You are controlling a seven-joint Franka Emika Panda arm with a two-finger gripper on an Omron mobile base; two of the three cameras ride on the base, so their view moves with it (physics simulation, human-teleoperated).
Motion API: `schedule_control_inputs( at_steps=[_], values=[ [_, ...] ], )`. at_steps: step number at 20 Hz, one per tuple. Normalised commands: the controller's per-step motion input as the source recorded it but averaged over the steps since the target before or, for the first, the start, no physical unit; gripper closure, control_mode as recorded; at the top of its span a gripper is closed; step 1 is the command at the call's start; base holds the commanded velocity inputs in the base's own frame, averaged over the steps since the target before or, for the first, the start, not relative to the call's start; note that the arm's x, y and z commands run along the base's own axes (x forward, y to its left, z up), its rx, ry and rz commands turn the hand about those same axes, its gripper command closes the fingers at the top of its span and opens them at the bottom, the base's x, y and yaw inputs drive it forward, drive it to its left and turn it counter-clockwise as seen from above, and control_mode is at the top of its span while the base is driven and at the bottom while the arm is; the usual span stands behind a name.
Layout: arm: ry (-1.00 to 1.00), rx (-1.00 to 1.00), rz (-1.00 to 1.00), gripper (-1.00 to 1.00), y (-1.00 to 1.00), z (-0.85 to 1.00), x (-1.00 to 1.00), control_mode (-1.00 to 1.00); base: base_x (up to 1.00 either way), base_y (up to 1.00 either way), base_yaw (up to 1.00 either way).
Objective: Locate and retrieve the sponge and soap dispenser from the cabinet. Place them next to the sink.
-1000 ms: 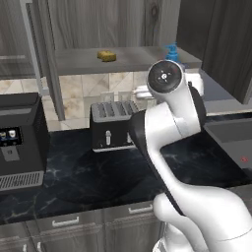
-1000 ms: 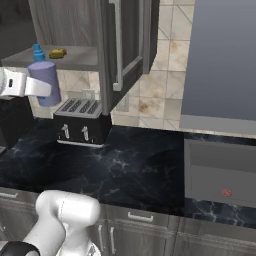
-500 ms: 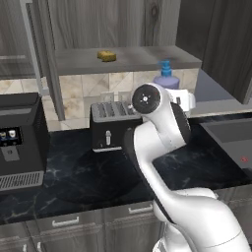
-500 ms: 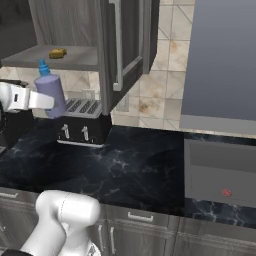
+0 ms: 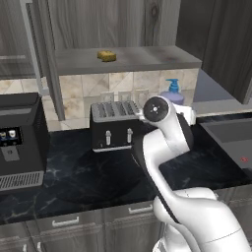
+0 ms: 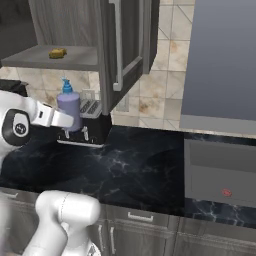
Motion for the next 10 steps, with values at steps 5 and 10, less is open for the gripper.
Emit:
schedule_control_inputs(
  at_steps=[5,10],
  values=[
    [-0.03,0.06,0.00,1.00,-0.28,-0.85,0.23,-1.00,0.00,0.00,0.00],
    [-0.07,0.00,-0.01,1.00,-0.32,-0.91,0.23,-1.00,0.00,0.00,0.00]
  ],
)
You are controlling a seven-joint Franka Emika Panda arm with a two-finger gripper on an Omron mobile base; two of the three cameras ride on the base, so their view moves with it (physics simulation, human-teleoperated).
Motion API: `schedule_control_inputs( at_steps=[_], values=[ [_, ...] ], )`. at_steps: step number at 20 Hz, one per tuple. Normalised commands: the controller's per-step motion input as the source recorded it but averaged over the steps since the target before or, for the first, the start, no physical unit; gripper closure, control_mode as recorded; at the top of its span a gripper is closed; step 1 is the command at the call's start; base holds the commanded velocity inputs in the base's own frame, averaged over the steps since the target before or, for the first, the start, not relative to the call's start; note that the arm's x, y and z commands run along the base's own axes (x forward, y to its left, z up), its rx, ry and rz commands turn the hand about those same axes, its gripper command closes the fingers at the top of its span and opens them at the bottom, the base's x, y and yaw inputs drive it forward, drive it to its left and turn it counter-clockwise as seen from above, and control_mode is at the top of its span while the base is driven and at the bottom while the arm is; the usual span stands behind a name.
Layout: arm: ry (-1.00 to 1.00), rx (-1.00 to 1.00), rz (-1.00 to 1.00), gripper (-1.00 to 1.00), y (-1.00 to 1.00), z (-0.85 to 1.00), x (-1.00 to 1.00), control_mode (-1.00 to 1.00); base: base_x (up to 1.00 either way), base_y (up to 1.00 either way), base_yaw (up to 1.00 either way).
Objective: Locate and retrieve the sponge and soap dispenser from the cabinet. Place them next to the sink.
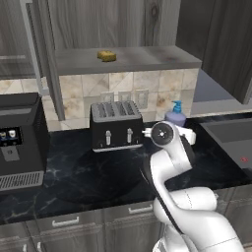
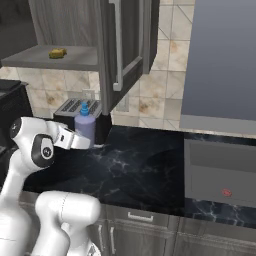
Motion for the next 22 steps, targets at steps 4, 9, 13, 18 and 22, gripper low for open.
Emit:
schedule_control_inputs(
  at_steps=[4,9,13,18,22],
  values=[
    [-0.11,-0.06,-0.03,1.00,-0.35,-0.73,0.08,-1.00,0.00,0.00,0.00],
    [0.06,-0.03,-0.05,1.00,-0.35,-0.19,0.14,-1.00,0.00,0.00,0.00],
    [0.09,0.00,-0.05,1.00,-0.40,-0.20,0.16,-1.00,0.00,0.00,0.00],
    [0.01,0.00,-0.04,1.00,-0.42,-0.39,0.17,-1.00,0.00,0.00,0.00],
    [-0.08,0.00,-0.03,1.00,-0.41,-0.53,0.04,-1.00,0.00,0.00,0.00]
  ],
)
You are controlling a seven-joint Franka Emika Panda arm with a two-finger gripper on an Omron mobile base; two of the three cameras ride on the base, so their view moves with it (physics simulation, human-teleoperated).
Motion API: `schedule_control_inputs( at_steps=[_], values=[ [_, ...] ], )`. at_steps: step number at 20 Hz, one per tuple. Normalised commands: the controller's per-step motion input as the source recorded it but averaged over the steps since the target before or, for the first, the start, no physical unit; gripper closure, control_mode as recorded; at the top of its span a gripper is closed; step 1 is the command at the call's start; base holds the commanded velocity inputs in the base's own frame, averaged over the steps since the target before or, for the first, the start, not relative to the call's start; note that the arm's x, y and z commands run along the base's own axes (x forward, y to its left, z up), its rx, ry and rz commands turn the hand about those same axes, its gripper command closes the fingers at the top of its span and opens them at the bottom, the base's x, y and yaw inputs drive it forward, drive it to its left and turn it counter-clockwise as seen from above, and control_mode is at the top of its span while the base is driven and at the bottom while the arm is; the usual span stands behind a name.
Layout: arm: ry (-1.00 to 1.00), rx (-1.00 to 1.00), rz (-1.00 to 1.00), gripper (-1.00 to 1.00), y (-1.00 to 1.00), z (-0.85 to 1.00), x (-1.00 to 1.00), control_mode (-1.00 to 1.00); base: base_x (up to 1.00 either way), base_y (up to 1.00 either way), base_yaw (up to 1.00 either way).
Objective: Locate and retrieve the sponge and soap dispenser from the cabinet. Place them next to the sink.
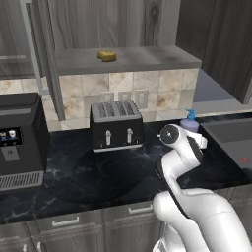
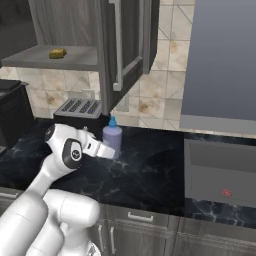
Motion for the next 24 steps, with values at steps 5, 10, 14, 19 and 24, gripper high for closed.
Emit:
schedule_control_inputs(
  at_steps=[5,10,14,19,24],
  values=[
    [-0.08,-0.02,-0.05,1.00,-0.35,-0.50,0.00,-1.00,0.00,0.00,0.00],
    [-0.05,-0.06,-0.06,1.00,-0.30,-0.56,0.00,-1.00,0.00,0.00,0.00],
    [0.00,-0.03,-0.07,1.00,-0.38,-0.60,0.14,-1.00,0.00,0.00,0.00],
    [0.00,0.00,-0.12,1.00,-0.48,-0.52,0.26,-1.00,0.00,0.00,0.00],
    [-0.03,0.01,-0.12,1.00,-0.50,-0.46,0.23,-1.00,0.00,0.00,0.00]
  ],
)
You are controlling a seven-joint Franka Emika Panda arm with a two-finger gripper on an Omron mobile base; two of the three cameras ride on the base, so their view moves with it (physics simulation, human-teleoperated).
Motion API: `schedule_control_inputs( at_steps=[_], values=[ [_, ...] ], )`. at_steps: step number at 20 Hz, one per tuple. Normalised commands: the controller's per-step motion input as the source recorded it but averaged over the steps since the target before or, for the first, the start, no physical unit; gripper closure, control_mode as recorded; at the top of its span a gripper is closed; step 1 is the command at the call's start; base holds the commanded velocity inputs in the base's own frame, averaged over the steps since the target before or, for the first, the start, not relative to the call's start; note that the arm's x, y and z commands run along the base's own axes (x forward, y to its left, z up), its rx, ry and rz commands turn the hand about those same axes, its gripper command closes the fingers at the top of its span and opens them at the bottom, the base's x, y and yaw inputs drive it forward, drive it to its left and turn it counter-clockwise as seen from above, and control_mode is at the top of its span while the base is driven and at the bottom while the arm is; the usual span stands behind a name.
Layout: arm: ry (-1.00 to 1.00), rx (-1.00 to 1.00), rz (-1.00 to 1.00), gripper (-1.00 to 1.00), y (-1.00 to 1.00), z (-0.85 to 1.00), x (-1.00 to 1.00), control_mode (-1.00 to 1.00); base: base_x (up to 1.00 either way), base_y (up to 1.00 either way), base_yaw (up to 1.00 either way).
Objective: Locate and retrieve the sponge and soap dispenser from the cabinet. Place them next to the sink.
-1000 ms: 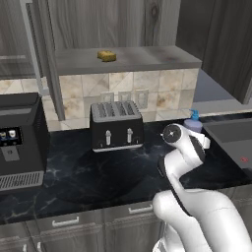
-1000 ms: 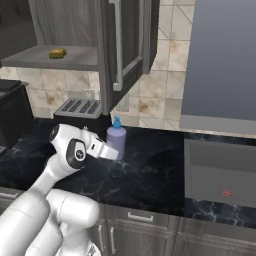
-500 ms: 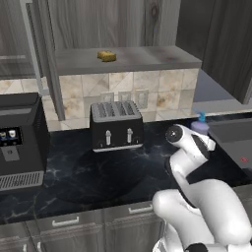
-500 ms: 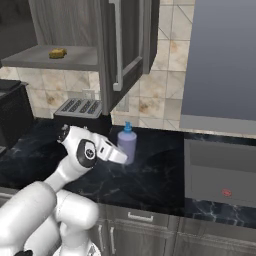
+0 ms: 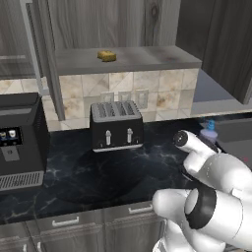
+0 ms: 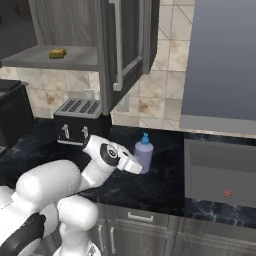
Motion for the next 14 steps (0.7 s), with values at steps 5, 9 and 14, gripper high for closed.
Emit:
schedule_control_inputs(
  at_steps=[5,9,14],
  values=[
    [0.00,0.00,-0.09,1.00,-0.48,-0.37,0.31,-1.00,0.00,0.00,0.00],
    [0.00,-0.02,-0.07,1.00,-0.36,-0.33,0.30,-1.00,0.00,0.00,0.00],
    [-0.01,-0.02,-0.07,1.00,-0.31,-0.36,0.32,-1.00,0.00,0.00,0.00]
  ],
)
